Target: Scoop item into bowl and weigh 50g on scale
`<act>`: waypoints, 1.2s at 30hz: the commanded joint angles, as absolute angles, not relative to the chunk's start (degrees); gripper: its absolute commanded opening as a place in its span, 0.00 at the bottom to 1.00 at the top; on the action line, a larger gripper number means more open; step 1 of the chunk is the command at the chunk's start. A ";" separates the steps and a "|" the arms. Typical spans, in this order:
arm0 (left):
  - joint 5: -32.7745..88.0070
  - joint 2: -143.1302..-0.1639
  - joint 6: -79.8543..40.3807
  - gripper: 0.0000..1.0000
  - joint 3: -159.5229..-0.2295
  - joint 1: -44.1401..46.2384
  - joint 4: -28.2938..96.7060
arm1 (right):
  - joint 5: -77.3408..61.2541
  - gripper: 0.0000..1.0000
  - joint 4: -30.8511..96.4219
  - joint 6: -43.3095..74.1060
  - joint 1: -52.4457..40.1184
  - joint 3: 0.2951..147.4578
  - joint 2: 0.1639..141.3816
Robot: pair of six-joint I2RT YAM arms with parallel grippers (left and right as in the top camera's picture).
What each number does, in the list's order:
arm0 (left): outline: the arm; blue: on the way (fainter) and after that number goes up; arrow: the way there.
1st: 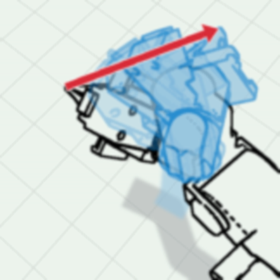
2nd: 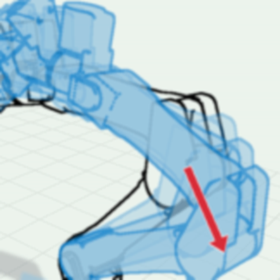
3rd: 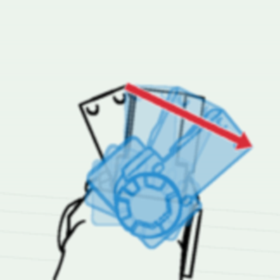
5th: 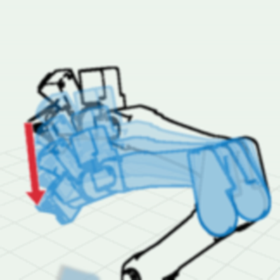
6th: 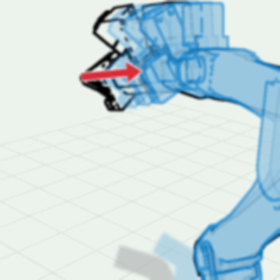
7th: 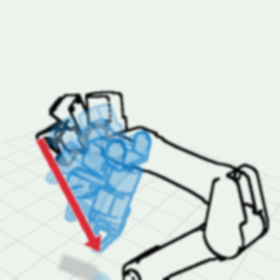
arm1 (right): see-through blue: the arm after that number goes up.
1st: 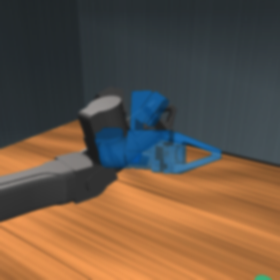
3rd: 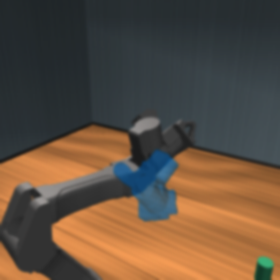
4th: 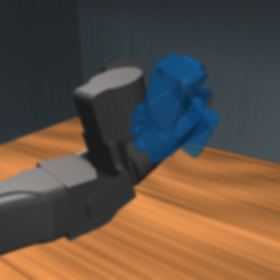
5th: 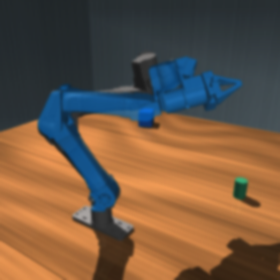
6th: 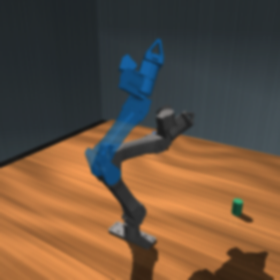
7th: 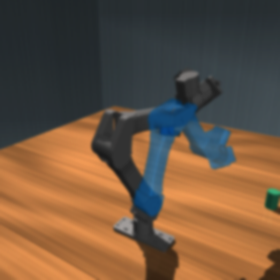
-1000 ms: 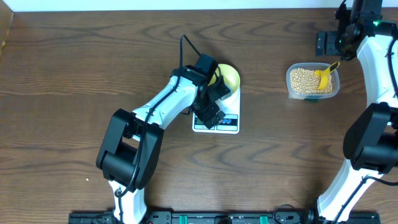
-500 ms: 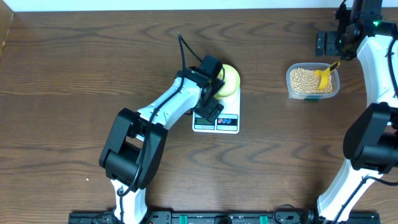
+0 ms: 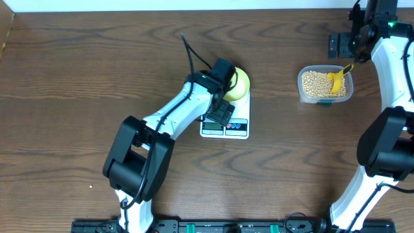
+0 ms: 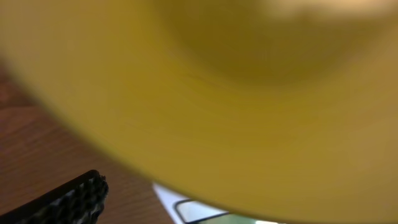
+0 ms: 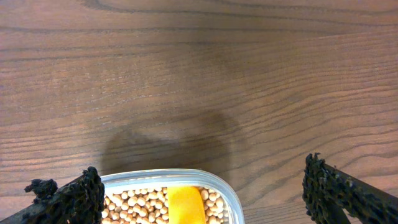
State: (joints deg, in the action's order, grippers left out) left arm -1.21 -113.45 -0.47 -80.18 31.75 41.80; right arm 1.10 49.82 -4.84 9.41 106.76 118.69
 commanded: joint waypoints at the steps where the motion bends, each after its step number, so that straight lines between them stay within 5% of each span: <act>1: -2.17 -112.09 -0.93 0.98 -80.49 33.10 42.17 | 1.52 0.99 49.71 -4.78 9.17 107.50 119.17; 36: -4.62 -116.51 1.65 0.98 -80.49 36.14 44.93 | 1.52 0.99 49.69 -4.78 9.17 107.50 119.17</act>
State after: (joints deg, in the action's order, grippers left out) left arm -2.96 -114.76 1.32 -80.18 36.34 44.80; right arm 1.13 49.82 -4.84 9.41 106.76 118.69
